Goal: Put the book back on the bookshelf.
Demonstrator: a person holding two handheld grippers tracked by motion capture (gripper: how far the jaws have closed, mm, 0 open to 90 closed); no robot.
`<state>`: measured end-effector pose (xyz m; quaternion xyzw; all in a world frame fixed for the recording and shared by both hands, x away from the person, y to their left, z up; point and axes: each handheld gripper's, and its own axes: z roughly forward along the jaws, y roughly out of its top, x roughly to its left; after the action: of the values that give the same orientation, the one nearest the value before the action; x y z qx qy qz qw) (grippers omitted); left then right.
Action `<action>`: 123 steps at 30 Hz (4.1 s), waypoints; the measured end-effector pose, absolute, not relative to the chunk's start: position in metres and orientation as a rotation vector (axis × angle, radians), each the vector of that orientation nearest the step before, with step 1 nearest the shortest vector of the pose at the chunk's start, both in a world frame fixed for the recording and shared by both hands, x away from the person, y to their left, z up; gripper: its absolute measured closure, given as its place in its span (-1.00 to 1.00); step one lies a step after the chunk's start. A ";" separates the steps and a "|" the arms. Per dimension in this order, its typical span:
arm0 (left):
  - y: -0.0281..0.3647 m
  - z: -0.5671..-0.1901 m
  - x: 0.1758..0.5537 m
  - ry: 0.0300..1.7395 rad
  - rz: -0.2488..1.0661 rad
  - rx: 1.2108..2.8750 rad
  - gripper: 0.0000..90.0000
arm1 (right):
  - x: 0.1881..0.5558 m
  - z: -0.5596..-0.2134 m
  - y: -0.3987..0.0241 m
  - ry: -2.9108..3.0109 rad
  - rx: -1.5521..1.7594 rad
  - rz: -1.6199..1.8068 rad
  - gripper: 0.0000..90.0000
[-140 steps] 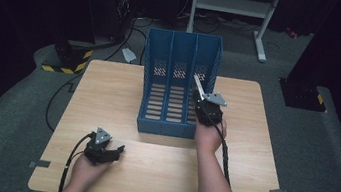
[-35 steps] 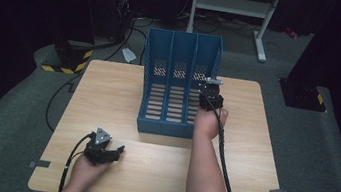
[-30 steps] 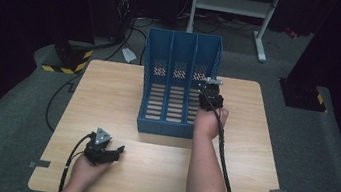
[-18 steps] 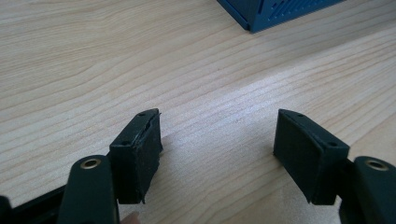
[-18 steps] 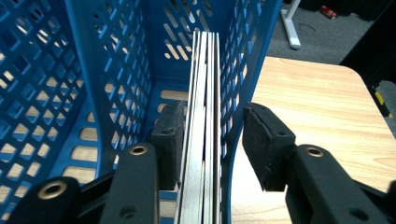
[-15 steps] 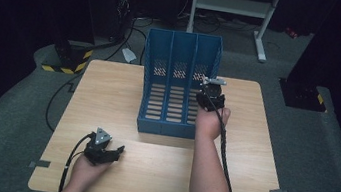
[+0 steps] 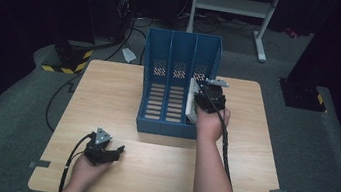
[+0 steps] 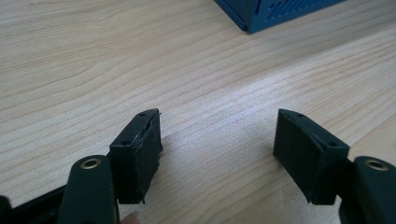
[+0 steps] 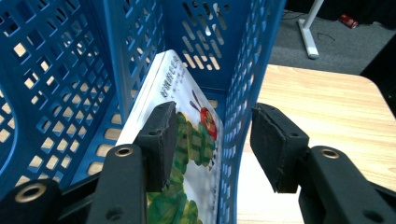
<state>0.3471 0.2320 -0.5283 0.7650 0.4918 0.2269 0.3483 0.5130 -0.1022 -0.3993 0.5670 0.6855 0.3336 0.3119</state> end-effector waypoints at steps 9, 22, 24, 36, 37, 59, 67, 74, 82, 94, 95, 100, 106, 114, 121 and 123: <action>0.232 -0.528 0.347 1.275 0.587 1.983 -0.29 | 0.510 -0.407 -0.081 1.869 1.443 0.918 0.10; 0.232 -0.528 0.347 1.275 0.588 1.984 -0.29 | 0.511 -0.421 -0.059 1.940 1.443 0.828 0.26; 0.232 -0.528 0.347 1.275 0.588 1.985 -0.29 | 0.512 -0.422 -0.060 1.944 1.454 0.828 0.38; 0.232 -0.528 0.347 1.275 0.588 1.983 -0.29 | 0.510 -0.412 -0.068 1.909 1.482 0.879 0.63; 0.232 -0.528 0.347 1.275 0.588 1.983 -0.29 | 0.511 -0.411 -0.071 1.905 1.484 0.879 0.63; 0.232 -0.528 0.347 1.275 0.587 1.985 -0.29 | 0.508 -0.406 -0.114 1.825 1.538 0.849 0.62; 0.232 -0.528 0.347 1.275 0.587 1.985 -0.29 | 0.509 -0.409 -0.119 1.828 1.546 0.877 0.55; 0.232 -0.528 0.347 1.275 0.587 1.985 -0.29 | 0.511 -0.411 -0.119 1.828 1.556 0.886 0.36; 0.232 -0.528 0.347 1.275 0.587 1.985 -0.28 | 0.512 -0.412 -0.118 1.836 1.561 0.888 0.29; 0.232 -0.528 0.347 1.276 0.587 1.985 -0.29 | 0.511 -0.413 -0.114 1.841 1.563 0.862 0.63; 0.232 -0.528 0.347 1.276 0.587 1.985 -0.29 | 0.511 -0.414 -0.114 1.839 1.563 0.858 0.60; 0.232 -0.528 0.347 1.276 0.588 1.985 -0.28 | 0.512 -0.413 -0.114 1.826 1.566 0.854 0.53; 0.232 -0.528 0.347 1.276 0.587 1.985 -0.28 | 0.512 -0.413 -0.115 1.815 1.579 0.875 0.18; 0.232 -0.528 0.347 1.276 0.588 1.985 -0.28 | 0.511 -0.411 -0.116 1.823 1.562 0.908 0.00; 0.232 -0.528 0.347 1.276 0.587 1.985 -0.29 | 0.508 -0.409 -0.116 1.837 1.538 0.930 -0.08; 0.232 -0.528 0.347 1.276 0.587 1.985 -0.29 | 0.504 -0.407 -0.116 1.842 1.521 0.952 -0.11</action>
<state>0.3470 0.2320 -0.5282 0.7654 0.4919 0.2265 0.3476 0.5045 -0.1158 -0.4067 0.5677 0.6873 0.3553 0.2811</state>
